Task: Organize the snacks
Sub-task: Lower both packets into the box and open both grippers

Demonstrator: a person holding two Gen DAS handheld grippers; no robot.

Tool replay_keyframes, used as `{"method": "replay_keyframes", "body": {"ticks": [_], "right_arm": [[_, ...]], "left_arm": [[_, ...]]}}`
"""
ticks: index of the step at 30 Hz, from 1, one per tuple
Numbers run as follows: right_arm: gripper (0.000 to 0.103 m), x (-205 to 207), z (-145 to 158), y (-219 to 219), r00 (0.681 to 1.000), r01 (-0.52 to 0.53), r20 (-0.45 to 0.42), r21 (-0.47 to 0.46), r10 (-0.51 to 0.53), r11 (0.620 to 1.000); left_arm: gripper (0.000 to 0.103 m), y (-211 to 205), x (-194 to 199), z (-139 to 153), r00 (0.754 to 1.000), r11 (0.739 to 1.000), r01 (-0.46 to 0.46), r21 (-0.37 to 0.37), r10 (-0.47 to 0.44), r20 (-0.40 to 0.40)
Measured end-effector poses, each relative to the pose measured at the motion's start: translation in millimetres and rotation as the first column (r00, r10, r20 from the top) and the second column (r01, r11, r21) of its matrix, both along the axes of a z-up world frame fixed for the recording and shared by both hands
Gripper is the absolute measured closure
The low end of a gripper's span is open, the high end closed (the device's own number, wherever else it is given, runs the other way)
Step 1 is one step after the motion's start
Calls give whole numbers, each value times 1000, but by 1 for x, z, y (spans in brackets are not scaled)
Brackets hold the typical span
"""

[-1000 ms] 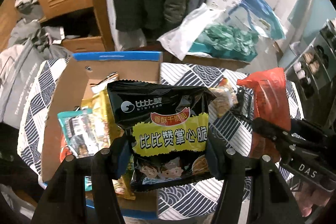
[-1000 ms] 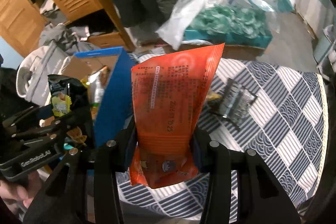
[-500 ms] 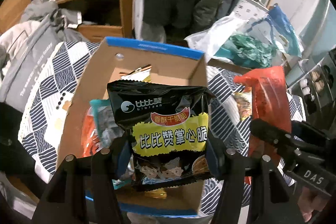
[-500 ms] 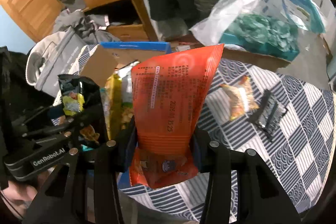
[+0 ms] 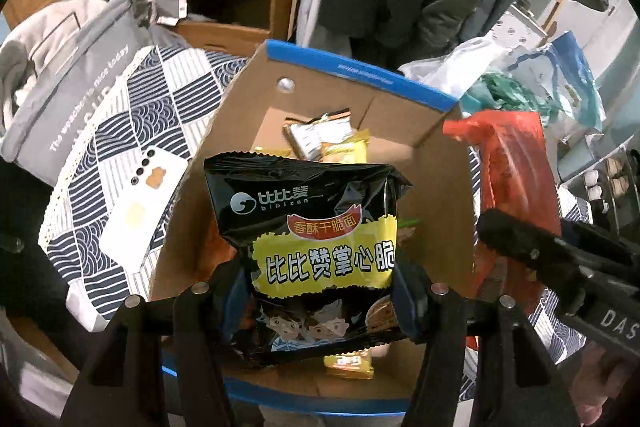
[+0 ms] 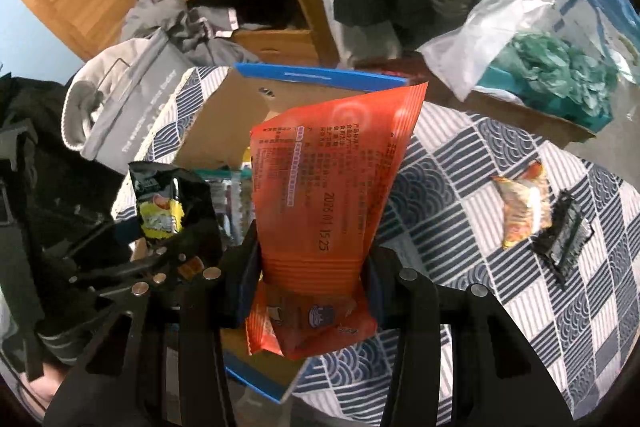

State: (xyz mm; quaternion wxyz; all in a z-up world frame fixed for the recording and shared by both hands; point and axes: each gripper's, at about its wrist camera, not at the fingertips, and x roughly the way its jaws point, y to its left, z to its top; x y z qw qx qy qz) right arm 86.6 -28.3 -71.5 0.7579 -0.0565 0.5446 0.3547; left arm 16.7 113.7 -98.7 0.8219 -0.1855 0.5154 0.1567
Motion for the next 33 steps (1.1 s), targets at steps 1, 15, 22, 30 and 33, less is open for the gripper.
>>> {"method": "replay_keyframes", "body": {"ticks": [1,15,22,30,33], "right_arm": [[59,0,-1,3,1000,-2,-2,1,2,1000],[49,1,-18,45,999,-45,-28,-19,44,999],[34,4,-18,43,1000,-15,-23,-20,14,1000],[29,6,-2,21,998,29,62,-39,-27,999],[29,8,2,11,995,50,85,-49,-46,998]], "left_arm": [[41,2,0,-2,1000,1000,-3,0,3,-4],[28,24,-11,-11,997,998,-69,17,69,-37],[26,30,-13,-7,994,995,-100,-8,100,-35],[26,17,-7,6,997,996,-83,25,84,-2],[26,9,-4,10,998,997,-67,35,67,6]]}}
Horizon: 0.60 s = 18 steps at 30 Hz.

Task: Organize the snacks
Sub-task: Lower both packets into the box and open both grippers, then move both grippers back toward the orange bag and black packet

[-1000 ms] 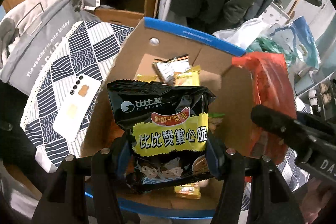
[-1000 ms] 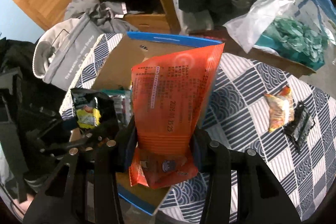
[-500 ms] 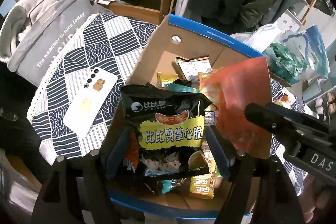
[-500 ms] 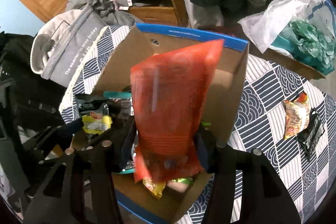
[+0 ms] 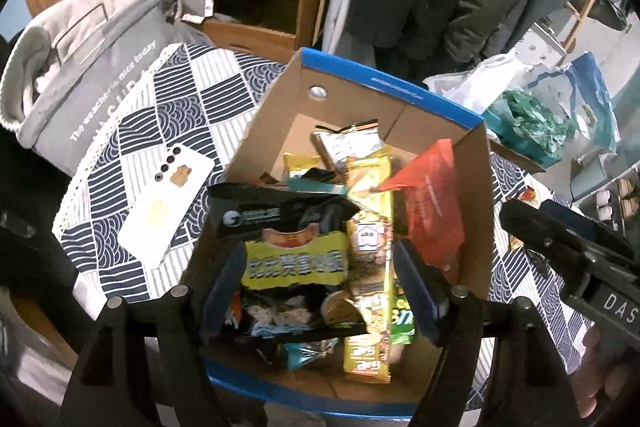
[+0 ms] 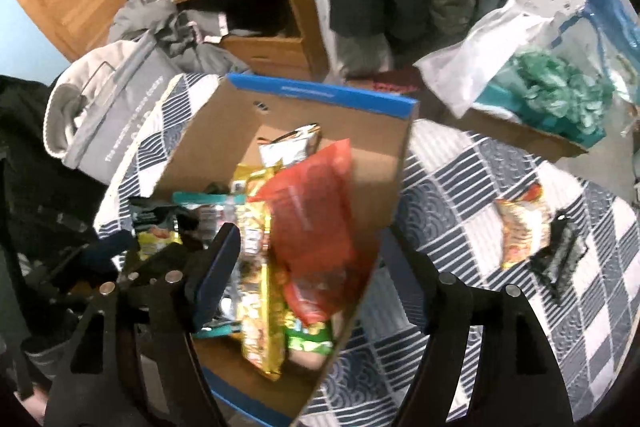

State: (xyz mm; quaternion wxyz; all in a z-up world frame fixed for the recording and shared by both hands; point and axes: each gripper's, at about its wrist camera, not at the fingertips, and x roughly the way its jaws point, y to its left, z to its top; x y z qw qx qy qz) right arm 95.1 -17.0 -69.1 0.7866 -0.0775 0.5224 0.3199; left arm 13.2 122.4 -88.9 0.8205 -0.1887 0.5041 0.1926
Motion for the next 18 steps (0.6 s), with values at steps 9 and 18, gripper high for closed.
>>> {"method": "replay_keyframes", "body": {"ticks": [9,18], "right_arm": [[28,12,6,-47,996,85,31,-23,-84,996],[28,19,8,-86,988,149,54,-39,-146,988]], "left_arm": [[26,-28,13,12,998,998,54,-14,-54,24],[26,-64,29,18,991,992,126,17,-126,35]]}}
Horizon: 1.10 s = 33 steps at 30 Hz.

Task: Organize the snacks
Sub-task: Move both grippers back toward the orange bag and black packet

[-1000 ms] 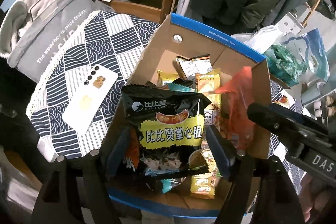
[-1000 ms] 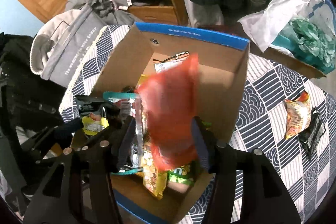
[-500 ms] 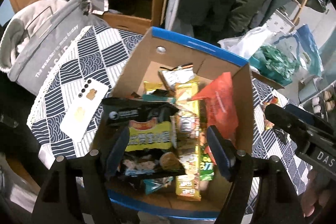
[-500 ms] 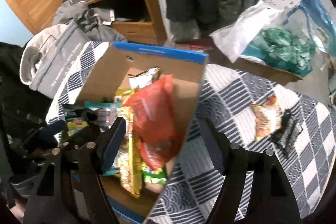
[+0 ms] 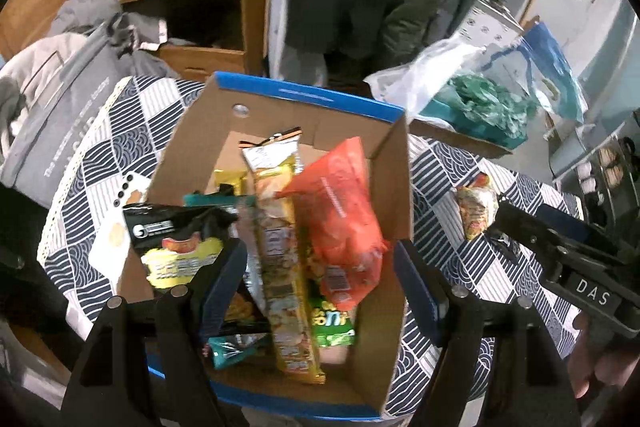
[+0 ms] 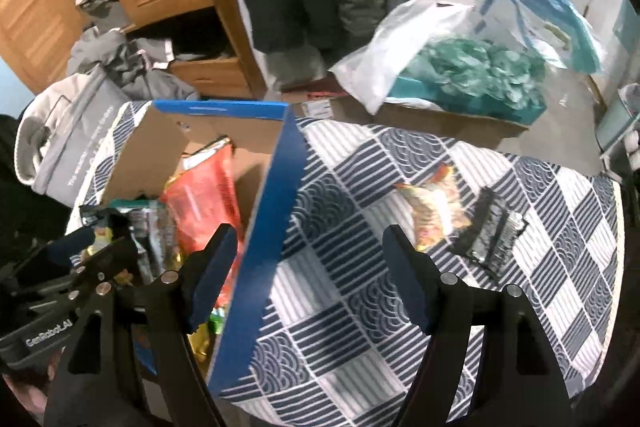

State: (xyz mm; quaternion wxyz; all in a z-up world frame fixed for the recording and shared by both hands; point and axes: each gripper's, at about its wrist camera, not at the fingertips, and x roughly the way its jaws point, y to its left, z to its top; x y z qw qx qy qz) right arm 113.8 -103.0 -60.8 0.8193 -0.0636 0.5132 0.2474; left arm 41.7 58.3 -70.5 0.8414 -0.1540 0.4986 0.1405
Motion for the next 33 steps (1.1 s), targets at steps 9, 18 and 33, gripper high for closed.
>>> {"method": "replay_keyframes", "body": {"ticks": [9,18,33], "right_arm": [[28,10,-4,-37,998,64,5,-17,-64,998],[28,24,-10,-73,992,130,-4,-23,-130,991],[28,70,-43,-145,957,272,-91,-46,-275,961]], "left_arm": [[26,-33,16,2,998,998,61,25,-61,-9],[26,-64,36,-3,994,993,107,51,-105,-27],[26,-115,90,-29,986,990,139,-1,-139,-93]]}}
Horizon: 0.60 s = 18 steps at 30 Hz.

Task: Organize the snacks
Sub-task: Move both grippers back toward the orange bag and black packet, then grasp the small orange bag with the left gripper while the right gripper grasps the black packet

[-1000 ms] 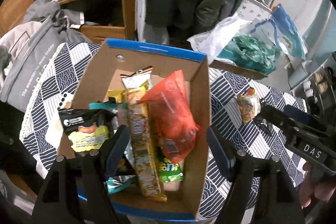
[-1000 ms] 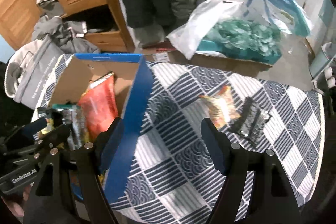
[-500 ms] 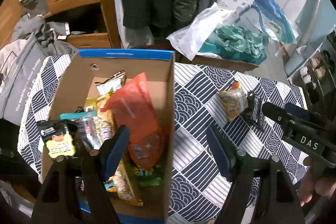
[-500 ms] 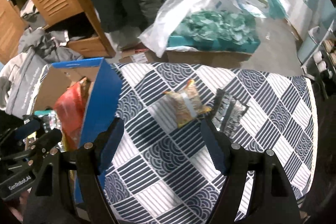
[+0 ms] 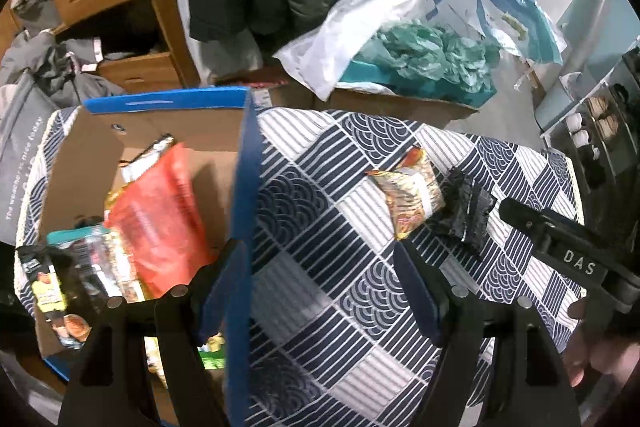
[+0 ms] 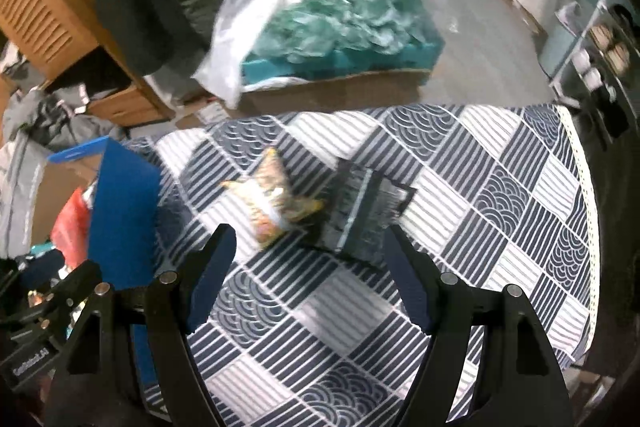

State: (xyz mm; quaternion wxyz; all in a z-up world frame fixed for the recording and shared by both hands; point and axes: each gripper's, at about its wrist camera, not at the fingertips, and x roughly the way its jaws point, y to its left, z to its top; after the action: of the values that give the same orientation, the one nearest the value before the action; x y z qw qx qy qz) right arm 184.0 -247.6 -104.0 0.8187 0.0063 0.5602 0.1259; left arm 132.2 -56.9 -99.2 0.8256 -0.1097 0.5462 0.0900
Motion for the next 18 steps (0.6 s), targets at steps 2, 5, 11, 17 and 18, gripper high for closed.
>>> {"method": "replay_keyframes", "body": {"ticks": [2,5,11,17,18], "right_arm": [[28,8,-9,-7,1000,18,-23,8,-18,1000],[28,20,-24,-14,997,44,-59,18,-43,999],[28,46,-61,-28,982,120,-153,50,-111,992],[28,60,-94,-37,964,172,-218,62,-155,983],[28,61,-98,-37,962,177,-223,62,-159,982]], "left_arm": [[26,-5,8,-5,1000,1000,1,-5,-1,-11],[26,-10,19,-14,1000,1000,-3,-16,3,-30],[26,-16,37,-48,995,999,-34,-10,33,-91],[26,-19,56,-74,986,993,-94,-75,83,-144],[26,-20,59,-76,985,992,-99,-78,87,-146]]}}
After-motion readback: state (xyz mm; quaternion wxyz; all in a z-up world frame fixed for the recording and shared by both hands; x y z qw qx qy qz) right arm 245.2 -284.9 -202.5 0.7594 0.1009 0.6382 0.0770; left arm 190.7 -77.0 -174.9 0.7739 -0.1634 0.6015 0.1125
